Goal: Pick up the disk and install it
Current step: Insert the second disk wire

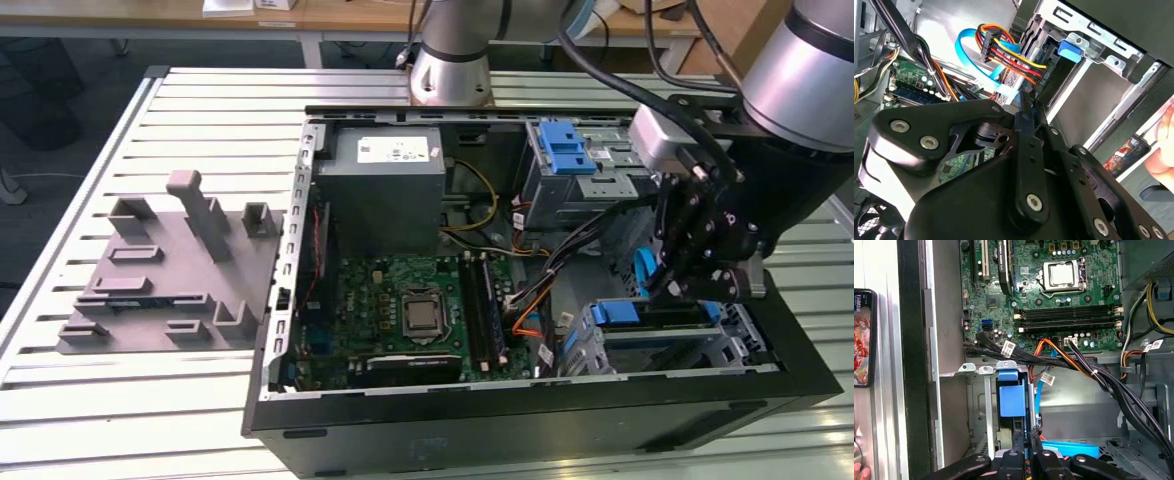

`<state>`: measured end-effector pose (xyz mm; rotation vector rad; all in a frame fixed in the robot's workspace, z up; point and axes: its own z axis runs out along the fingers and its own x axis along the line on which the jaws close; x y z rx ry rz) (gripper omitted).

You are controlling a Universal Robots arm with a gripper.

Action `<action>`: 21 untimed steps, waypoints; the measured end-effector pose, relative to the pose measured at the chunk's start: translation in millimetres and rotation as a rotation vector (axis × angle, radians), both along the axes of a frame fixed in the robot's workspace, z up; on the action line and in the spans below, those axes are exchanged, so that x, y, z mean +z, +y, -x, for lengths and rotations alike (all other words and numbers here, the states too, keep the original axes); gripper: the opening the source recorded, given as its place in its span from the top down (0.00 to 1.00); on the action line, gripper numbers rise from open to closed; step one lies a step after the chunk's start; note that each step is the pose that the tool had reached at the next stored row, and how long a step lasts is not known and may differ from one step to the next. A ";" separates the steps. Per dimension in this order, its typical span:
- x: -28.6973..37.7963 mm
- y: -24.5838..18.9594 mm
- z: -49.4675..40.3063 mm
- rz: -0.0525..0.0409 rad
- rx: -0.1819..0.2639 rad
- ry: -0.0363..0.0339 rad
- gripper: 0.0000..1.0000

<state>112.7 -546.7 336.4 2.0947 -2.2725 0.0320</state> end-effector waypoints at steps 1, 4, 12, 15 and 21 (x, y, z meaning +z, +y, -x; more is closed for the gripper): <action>-0.4 -0.2 0.0 -0.0022 0.000 0.0001 0.84; -1.2 -0.8 -0.2 -0.0063 0.000 0.0003 0.84; -3.0 -2.2 -0.7 -0.0146 0.000 0.0011 0.84; -3.5 -2.5 -1.3 -0.0173 0.000 0.0014 0.84; -3.5 -2.9 -2.2 -0.0180 0.000 0.0016 0.84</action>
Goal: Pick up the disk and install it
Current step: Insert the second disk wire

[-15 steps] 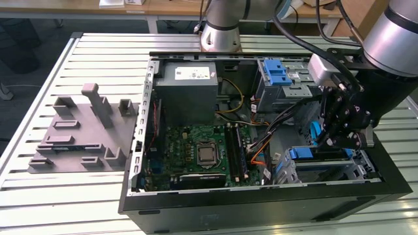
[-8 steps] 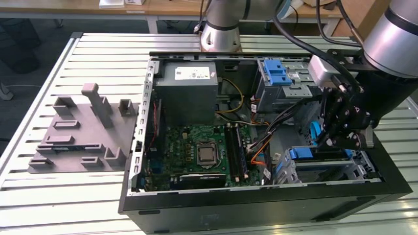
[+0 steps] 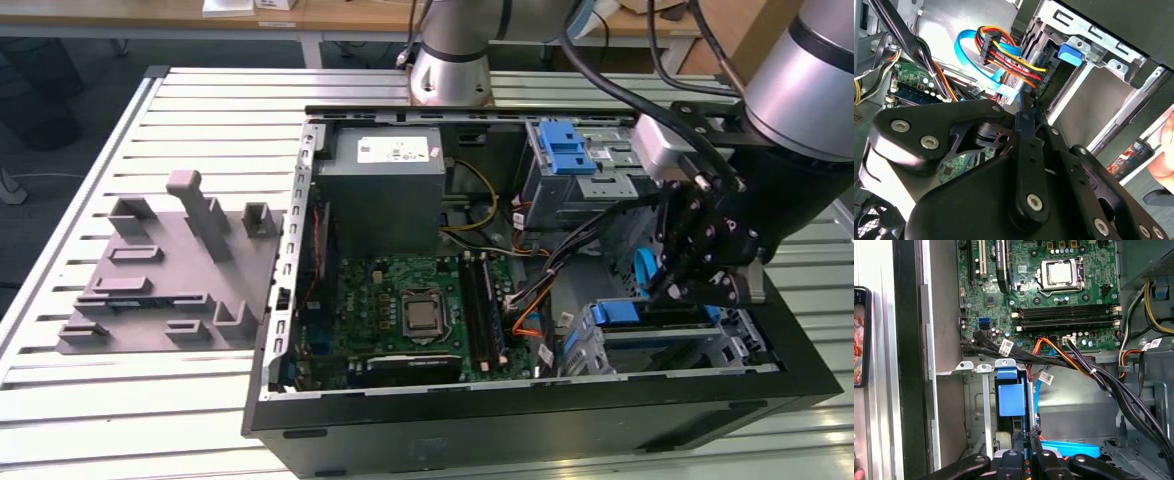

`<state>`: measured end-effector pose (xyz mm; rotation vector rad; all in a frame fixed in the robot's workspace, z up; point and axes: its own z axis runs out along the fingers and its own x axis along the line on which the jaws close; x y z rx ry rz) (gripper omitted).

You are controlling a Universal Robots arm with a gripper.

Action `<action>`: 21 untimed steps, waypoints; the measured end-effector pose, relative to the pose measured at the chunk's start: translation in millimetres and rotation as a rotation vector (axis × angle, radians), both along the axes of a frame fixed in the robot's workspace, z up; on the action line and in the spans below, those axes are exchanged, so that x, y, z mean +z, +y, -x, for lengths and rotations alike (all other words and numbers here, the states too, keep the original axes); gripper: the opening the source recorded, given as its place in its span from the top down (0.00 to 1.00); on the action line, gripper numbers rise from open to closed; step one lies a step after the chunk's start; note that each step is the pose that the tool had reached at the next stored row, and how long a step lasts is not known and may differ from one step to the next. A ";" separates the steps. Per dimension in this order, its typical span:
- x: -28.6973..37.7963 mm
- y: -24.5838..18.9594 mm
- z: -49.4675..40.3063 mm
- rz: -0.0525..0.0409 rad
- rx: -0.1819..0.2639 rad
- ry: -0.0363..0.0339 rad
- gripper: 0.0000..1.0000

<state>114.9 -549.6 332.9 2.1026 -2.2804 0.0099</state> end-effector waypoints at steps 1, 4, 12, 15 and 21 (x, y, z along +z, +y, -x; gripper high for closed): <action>-0.1 -0.1 -0.3 -0.0003 0.000 0.0000 0.84; -0.6 -0.3 -1.2 -0.0006 0.000 0.0000 0.84; -2.8 -0.7 -1.6 -0.0007 0.000 0.0000 0.84; -2.9 -0.7 -1.6 -0.0009 0.000 0.0000 0.84; -3.0 -0.8 -1.6 -0.0012 0.000 -0.0001 0.84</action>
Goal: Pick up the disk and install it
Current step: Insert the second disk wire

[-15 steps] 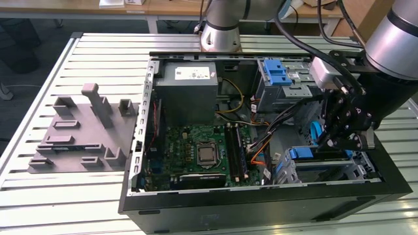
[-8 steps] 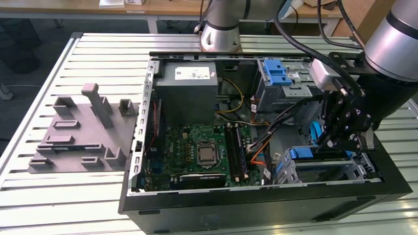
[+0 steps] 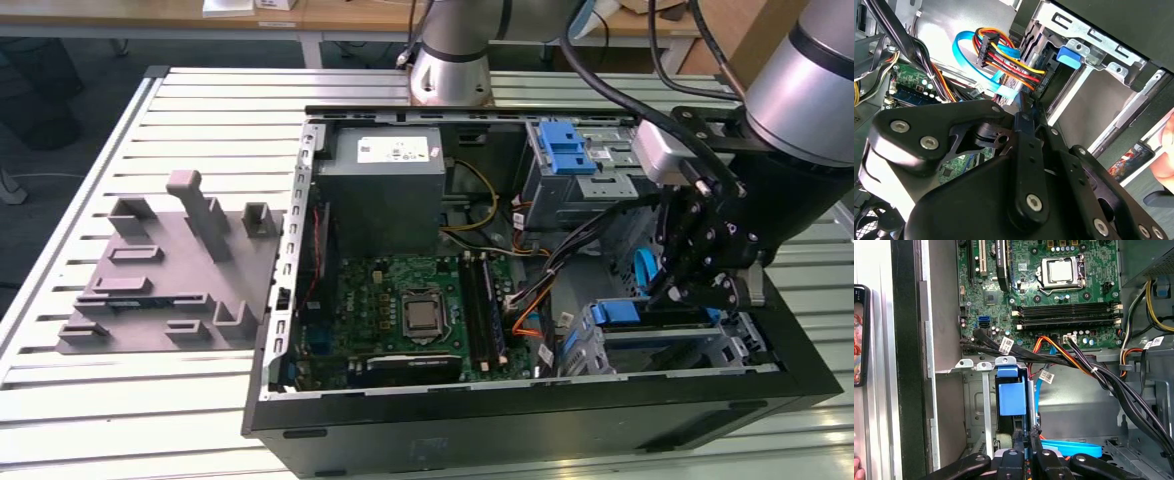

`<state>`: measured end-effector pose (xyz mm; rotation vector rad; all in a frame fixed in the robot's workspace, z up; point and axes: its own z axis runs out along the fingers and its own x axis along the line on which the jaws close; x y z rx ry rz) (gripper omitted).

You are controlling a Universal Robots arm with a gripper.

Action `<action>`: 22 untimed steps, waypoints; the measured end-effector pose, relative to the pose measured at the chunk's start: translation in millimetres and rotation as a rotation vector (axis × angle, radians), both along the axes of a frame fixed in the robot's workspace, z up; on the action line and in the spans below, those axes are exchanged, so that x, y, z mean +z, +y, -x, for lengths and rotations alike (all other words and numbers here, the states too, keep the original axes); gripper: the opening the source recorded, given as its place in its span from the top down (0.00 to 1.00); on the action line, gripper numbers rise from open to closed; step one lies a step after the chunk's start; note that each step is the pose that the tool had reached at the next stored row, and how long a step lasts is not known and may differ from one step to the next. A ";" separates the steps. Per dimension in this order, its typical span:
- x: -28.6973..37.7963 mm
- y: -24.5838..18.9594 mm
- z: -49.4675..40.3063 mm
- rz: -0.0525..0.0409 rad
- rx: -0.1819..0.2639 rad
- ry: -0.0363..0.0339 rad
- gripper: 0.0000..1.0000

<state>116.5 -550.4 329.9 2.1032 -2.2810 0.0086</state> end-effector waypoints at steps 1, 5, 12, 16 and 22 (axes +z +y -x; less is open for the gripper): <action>0.0 -0.1 0.0 -0.0002 0.000 0.0001 0.84; -0.1 0.0 0.0 -0.0006 0.000 0.0000 0.83; 2.9 -0.1 0.0 -0.0009 0.000 0.0000 0.76; 5.4 0.0 0.0 -0.0007 0.000 0.0000 0.76; 10.4 0.0 0.0 -0.0007 0.000 0.0000 0.76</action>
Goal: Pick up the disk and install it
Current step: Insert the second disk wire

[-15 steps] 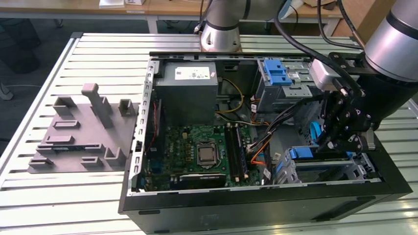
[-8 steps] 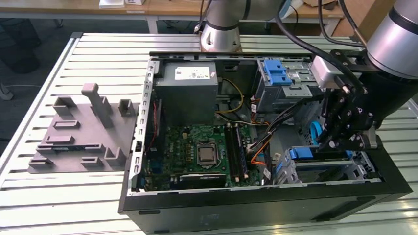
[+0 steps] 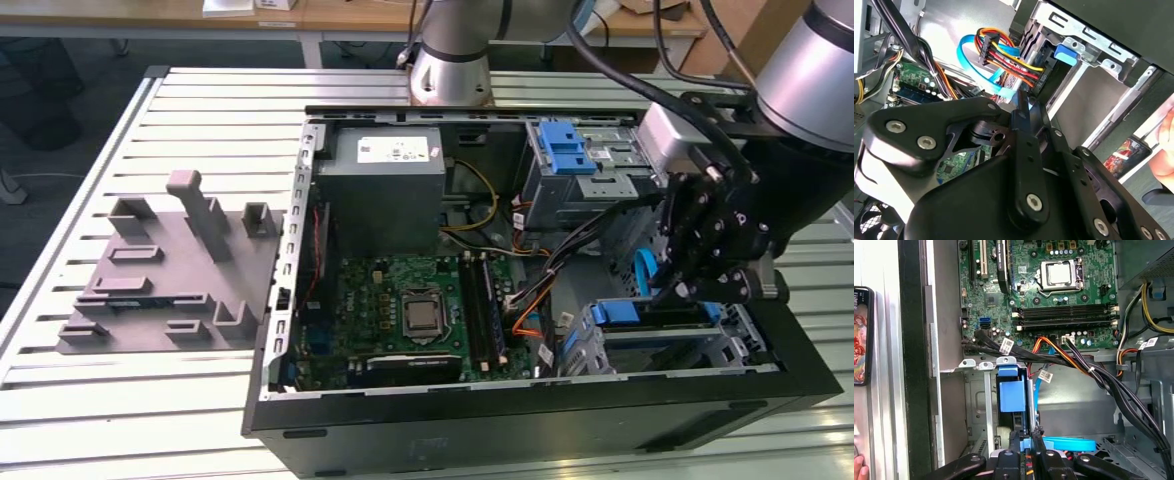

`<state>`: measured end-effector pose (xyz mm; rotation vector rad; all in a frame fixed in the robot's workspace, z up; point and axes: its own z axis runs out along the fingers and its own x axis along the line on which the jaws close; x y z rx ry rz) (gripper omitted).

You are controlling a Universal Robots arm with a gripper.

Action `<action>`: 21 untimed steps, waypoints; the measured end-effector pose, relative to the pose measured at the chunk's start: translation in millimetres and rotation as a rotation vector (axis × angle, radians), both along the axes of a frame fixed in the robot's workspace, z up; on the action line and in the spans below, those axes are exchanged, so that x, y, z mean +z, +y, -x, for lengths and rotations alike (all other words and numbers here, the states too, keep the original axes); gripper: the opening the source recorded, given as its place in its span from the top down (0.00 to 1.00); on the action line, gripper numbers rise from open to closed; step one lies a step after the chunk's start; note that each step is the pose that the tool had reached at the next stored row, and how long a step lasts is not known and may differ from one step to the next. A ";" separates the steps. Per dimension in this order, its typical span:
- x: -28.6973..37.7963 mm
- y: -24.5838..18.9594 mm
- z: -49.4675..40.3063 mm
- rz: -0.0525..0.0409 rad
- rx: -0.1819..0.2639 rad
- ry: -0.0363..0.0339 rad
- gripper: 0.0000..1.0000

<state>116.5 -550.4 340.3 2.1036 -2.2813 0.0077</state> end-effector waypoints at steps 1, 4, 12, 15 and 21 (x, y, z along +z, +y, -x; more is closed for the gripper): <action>0.8 0.0 0.0 0.0000 0.000 0.0000 0.76; 2.3 0.0 0.0 -0.0002 0.000 0.0000 0.76; 1.0 -1.3 0.0 0.0000 0.000 0.0000 0.89; -1.8 -2.0 0.0 -0.0001 0.000 0.0000 0.89; -4.7 -2.0 -1.5 0.0002 0.000 0.0000 0.89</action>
